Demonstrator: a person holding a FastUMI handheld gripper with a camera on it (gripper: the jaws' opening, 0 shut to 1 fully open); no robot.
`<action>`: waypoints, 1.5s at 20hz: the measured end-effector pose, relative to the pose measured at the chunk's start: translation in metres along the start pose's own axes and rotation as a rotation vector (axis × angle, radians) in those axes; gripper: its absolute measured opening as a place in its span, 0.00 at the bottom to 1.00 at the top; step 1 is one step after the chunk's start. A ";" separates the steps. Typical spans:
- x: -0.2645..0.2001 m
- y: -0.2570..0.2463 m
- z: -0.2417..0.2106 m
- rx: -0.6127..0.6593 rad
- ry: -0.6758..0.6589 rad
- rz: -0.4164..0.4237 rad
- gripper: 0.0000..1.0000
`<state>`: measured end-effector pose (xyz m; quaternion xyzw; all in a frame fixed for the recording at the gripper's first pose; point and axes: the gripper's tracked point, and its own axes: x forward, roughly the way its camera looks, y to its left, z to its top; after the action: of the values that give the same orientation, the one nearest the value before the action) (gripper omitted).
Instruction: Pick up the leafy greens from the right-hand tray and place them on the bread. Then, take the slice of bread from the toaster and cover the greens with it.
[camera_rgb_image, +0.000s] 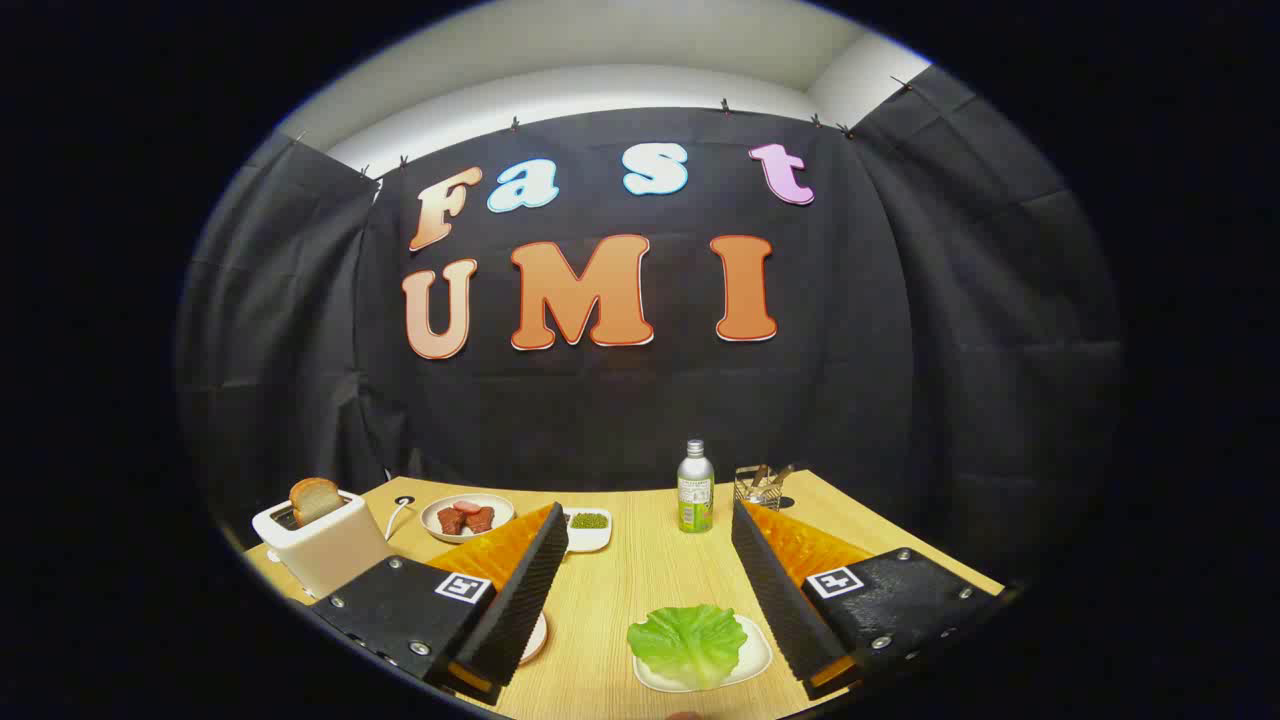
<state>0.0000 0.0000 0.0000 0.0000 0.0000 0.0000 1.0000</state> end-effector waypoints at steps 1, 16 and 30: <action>0.000 -0.002 -0.002 -0.001 0.001 -0.005 0.99; 0.010 -0.013 -0.026 -0.038 0.024 -0.024 0.99; 0.057 -0.038 -0.155 -0.088 0.319 -0.040 0.99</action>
<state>0.0567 -0.0381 -0.1552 -0.0440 0.1588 -0.0198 0.9861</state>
